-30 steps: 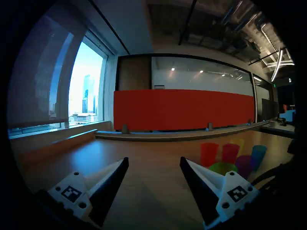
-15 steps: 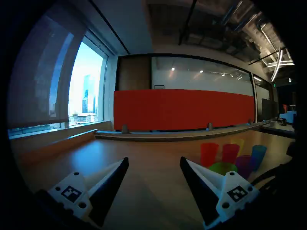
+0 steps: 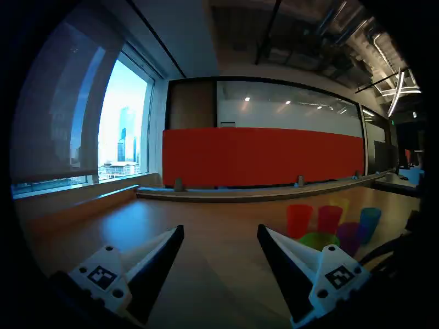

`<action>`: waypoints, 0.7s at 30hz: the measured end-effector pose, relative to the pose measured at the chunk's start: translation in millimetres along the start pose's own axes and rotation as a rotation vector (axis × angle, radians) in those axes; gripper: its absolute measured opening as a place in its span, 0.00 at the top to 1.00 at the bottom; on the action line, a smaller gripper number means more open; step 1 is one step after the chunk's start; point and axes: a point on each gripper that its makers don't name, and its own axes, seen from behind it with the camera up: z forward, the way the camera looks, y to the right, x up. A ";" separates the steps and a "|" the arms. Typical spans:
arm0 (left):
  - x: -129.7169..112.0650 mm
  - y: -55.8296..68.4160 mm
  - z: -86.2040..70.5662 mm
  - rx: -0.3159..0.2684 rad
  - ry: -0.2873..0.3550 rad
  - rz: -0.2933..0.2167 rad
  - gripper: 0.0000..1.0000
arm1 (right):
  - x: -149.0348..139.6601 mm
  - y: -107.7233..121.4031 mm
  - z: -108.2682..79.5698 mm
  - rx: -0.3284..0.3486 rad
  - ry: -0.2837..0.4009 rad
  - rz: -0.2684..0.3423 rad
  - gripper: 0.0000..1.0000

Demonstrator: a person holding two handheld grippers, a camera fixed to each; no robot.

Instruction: Pour water

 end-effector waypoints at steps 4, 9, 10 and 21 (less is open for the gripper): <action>-0.1 0.0 0.2 0.000 0.000 0.000 0.01 | -7.1 3.4 -0.1 -0.005 -0.001 -0.014 0.01; 0.0 -0.2 0.5 0.000 0.000 0.000 0.00 | -14.6 2.2 -0.1 0.003 -0.005 -0.028 0.01; 0.0 -0.2 0.5 0.000 0.000 0.000 0.00 | -16.6 2.1 0.0 0.004 -0.008 -0.028 0.01; -0.1 -0.6 0.1 0.000 0.000 0.000 0.00 | -26.0 4.9 1.4 0.002 -0.022 -0.025 0.00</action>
